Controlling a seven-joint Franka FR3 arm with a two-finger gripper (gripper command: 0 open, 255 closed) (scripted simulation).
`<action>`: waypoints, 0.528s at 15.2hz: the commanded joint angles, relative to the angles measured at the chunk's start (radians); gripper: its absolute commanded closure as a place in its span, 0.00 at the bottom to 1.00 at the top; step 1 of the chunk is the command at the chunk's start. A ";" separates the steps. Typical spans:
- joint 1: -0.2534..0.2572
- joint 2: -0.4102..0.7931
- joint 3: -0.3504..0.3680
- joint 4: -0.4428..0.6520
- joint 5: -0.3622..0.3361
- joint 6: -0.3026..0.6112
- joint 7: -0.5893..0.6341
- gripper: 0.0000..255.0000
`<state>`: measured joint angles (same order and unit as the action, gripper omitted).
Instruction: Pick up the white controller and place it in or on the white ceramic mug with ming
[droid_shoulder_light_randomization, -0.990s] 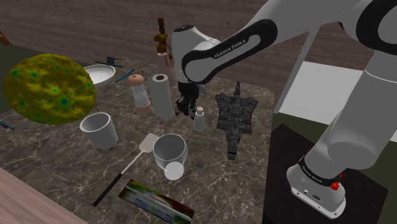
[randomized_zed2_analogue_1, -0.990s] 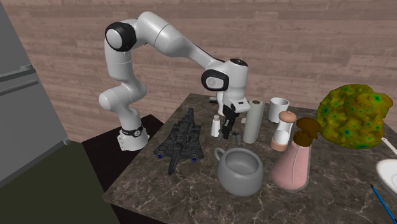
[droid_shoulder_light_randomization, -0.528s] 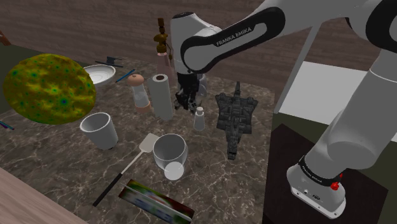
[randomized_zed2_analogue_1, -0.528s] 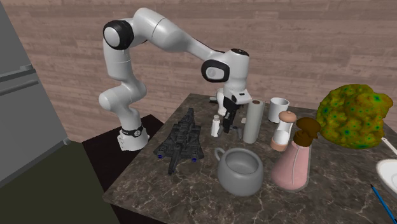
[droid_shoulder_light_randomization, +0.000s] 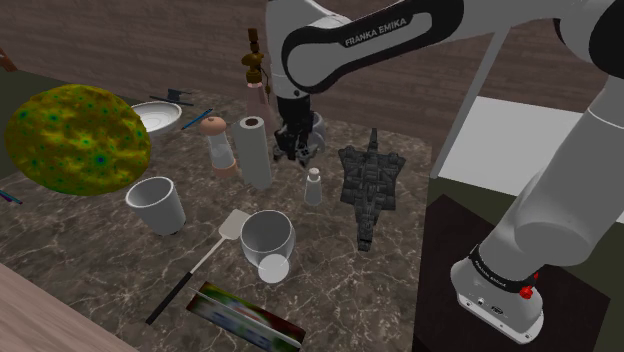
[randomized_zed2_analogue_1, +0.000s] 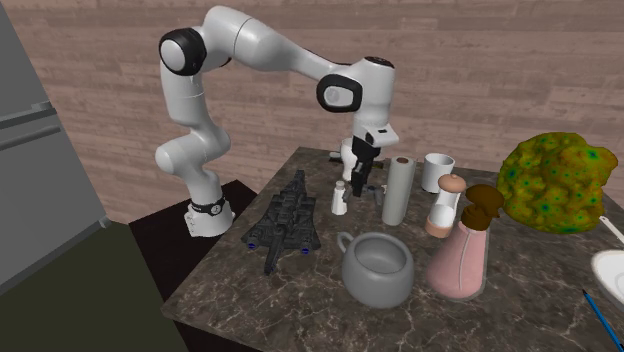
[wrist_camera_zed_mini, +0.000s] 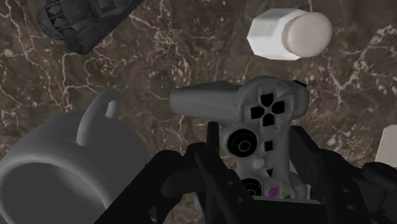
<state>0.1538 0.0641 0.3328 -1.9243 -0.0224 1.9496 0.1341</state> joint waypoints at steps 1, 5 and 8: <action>-0.001 -0.005 0.000 0.022 0.002 -0.027 -0.003 1.00; -0.001 -0.015 -0.001 0.064 0.006 -0.079 -0.005 1.00; -0.002 -0.021 -0.001 0.098 0.008 -0.118 -0.007 1.00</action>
<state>0.1521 0.0421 0.3322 -1.8437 -0.0141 1.8483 0.1275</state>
